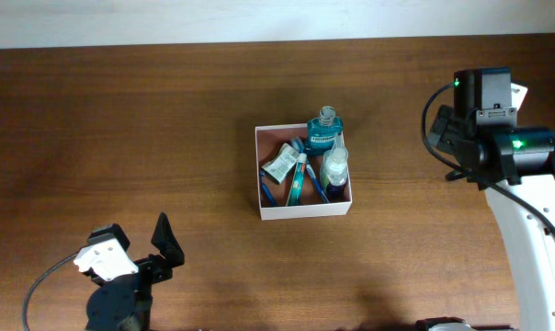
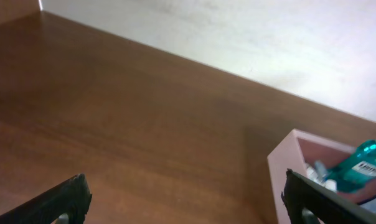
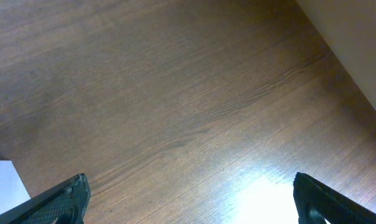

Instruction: Pack container

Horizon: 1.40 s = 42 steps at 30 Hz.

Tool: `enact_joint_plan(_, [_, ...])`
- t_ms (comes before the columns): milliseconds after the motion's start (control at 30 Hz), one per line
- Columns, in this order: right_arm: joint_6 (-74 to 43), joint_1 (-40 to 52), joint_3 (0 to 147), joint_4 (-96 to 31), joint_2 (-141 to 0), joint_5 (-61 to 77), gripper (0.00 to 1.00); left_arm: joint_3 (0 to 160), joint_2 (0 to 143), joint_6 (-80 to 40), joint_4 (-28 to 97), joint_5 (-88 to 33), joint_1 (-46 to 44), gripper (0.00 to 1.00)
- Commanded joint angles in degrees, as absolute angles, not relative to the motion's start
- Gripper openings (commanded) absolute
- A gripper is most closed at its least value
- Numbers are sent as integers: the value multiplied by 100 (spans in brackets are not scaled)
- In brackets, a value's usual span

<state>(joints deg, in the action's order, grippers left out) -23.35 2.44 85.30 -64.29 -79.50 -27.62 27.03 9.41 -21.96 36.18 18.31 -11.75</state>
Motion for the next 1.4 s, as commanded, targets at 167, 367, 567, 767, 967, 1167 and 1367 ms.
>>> enact_joint_plan(167, [-2342,217,8582,-6414,-7948,-2856,99,2687,886,-2228,4368,1949,-1140,99])
enact_joint_plan(367, [-2342,217,8582,-6414,-7948,-2856,99,2687,886,-2228,5109,1946,-1140,99])
enact_joint_plan(567, [-2340,217,8582,-6416,-7948,-2856,99,2687,886,-2228,5588,1946,-1140,100])
enact_joint_plan(767, [-2344,217,8582,-6375,-7948,-2714,99,2687,886,-2228,5673,1944,-1140,100])
enact_joint_plan(967, [-2344,261,8510,-5365,-7918,-1802,99,2687,886,-2228,5673,1931,-1140,99])
enact_joint_plan(1167, [-2340,261,8051,-2941,-7435,-484,99,2687,886,-2228,5673,1931,-1140,99])
enact_joint_plan(1367, [-2270,259,6495,-770,-6322,-305,99,2687,886,-2228,5673,1931,-1140,100])
